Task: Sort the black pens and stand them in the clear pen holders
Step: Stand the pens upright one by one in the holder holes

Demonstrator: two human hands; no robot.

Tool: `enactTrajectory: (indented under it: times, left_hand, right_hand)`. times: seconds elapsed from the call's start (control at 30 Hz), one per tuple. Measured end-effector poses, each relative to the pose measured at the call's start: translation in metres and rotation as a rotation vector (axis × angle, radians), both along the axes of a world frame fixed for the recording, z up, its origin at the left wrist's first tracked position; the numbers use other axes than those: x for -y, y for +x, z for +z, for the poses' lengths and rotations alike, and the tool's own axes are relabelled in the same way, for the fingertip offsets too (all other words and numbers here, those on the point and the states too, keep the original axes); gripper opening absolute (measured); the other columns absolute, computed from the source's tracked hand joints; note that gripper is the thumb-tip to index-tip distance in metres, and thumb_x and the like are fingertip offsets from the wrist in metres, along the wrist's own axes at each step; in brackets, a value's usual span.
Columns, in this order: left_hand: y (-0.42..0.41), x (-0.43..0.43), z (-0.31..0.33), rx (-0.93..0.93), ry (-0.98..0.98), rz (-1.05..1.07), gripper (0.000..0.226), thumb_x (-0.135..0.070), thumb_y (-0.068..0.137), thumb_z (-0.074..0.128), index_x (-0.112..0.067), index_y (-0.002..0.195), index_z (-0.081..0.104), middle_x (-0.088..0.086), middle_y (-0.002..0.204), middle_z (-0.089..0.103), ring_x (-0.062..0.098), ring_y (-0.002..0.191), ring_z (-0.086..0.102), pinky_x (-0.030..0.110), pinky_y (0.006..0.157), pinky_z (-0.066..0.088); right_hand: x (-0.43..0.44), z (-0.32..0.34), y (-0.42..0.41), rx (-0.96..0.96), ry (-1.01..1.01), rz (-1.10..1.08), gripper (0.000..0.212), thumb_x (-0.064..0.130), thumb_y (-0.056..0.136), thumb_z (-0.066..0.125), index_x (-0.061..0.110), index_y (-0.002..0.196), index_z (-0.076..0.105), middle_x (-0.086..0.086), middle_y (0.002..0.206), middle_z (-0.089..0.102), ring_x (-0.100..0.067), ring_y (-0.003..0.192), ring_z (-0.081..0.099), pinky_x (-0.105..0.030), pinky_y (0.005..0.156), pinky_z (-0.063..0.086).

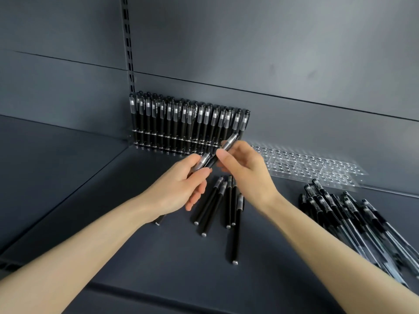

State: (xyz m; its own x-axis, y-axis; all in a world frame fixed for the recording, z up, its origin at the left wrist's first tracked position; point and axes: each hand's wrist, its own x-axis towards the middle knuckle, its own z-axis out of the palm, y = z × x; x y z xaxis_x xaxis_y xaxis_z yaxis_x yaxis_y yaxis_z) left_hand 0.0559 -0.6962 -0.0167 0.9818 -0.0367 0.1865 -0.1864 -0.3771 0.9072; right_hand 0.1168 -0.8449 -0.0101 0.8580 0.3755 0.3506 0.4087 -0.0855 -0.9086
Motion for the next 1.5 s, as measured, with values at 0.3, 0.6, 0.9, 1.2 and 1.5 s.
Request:
enactTrajectory:
  times: [0.3, 0.6, 0.9, 1.2, 1.5]
  left_hand:
    - [0.039, -0.05, 0.006, 0.081, -0.114, 0.039, 0.018, -0.03, 0.099, 0.043, -0.017, 0.102, 0.056, 0.006, 0.079, 0.063, 0.011, 0.057, 0.058, 0.026, 0.046, 0.047]
    - [0.082, -0.081, -0.011, 0.234, -0.091, 0.202, 0.033, -0.029, 0.101, 0.04, -0.007, 0.077, 0.042, 0.004, 0.061, 0.041, 0.011, 0.051, 0.033, 0.021, 0.046, 0.03]
    - [0.08, -0.086, -0.011, 0.294, -0.18, 0.205, 0.033, -0.031, 0.1, 0.041, -0.006, 0.08, 0.046, 0.009, 0.062, 0.039, 0.018, 0.054, 0.033, 0.031, 0.05, 0.031]
    - [0.081, -0.08, -0.015, 0.293, -0.214, 0.173, 0.032, -0.03, 0.1, 0.042, -0.02, 0.069, 0.043, 0.004, 0.058, 0.04, 0.013, 0.05, 0.032, 0.028, 0.048, 0.03]
    - [0.083, -0.086, -0.017, 0.276, -0.195, 0.177, 0.024, -0.031, 0.1, 0.041, -0.015, 0.087, 0.051, -0.005, 0.056, 0.045, 0.009, 0.052, 0.04, 0.029, 0.052, 0.037]
  right_hand:
    - [-0.048, 0.033, 0.029, 0.144, 0.2, -0.237, 0.021, 0.008, 0.088, 0.064, 0.023, 0.095, 0.051, 0.001, 0.063, 0.058, -0.019, 0.064, 0.061, -0.032, 0.075, 0.053]
    - [-0.081, 0.031, 0.067, 0.509, 0.002, -0.616, 0.036, 0.016, 0.088, 0.065, 0.015, 0.119, 0.047, 0.001, 0.073, 0.067, -0.013, 0.062, 0.059, -0.022, 0.066, 0.047]
    - [-0.092, 0.024, 0.083, 0.561, -0.139, -0.603, 0.037, 0.019, 0.088, 0.067, 0.012, 0.12, 0.049, 0.003, 0.074, 0.069, -0.009, 0.066, 0.061, -0.017, 0.072, 0.046]
    - [-0.093, 0.018, 0.083, 0.625, -0.314, -0.522, 0.03, 0.008, 0.091, 0.061, 0.009, 0.121, 0.057, 0.003, 0.082, 0.07, -0.015, 0.075, 0.067, -0.025, 0.074, 0.051]
    - [-0.087, 0.029, 0.088, 0.515, -0.374, -0.493, 0.023, 0.008, 0.091, 0.059, 0.013, 0.112, 0.053, 0.01, 0.07, 0.065, -0.019, 0.068, 0.066, -0.027, 0.073, 0.05]
